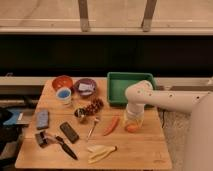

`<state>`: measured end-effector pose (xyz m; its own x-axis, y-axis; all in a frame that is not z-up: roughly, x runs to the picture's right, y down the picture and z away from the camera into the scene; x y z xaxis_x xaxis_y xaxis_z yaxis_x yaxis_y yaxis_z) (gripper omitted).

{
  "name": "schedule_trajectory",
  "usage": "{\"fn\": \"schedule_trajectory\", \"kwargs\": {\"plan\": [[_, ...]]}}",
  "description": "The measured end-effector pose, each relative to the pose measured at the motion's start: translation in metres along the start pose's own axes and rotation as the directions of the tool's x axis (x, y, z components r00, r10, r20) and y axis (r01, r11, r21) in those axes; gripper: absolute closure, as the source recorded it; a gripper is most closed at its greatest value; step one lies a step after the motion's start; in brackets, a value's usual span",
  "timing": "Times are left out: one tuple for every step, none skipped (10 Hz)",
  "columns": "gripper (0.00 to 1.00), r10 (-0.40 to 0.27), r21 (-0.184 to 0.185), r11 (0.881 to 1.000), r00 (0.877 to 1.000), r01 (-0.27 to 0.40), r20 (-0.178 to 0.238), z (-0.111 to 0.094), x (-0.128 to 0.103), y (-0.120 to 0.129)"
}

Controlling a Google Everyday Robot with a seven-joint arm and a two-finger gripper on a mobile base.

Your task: Place apple in metal cup

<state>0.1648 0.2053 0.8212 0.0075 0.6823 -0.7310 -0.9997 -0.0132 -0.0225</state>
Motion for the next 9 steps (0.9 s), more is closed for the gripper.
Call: {"fn": "schedule_trajectory", "kwargs": {"plan": [[0.75,-0.003,0.0,1.0,1.0,0.003,0.004,0.0,0.0,0.0],[0.85,-0.005,-0.007,1.0,1.0,0.005,0.02,-0.004,-0.003,0.001],[0.95,-0.003,-0.012,1.0,0.999,0.004,0.045,-0.015,-0.007,0.001],[0.99,-0.002,-0.016,1.0,0.998,0.004,0.068,-0.024,-0.01,0.001],[1.0,-0.006,-0.02,1.0,0.992,0.009,0.124,-0.052,-0.015,0.004],[1.0,-0.01,-0.019,1.0,0.987,0.013,0.159,-0.071,-0.019,0.006],[1.0,-0.013,-0.019,1.0,0.984,0.017,0.179,-0.082,-0.021,0.008],[1.0,-0.037,-0.014,0.999,0.97,0.041,0.241,-0.116,-0.03,0.02],[1.0,-0.057,-0.011,0.998,0.961,0.062,0.272,-0.131,-0.038,0.033]]}}
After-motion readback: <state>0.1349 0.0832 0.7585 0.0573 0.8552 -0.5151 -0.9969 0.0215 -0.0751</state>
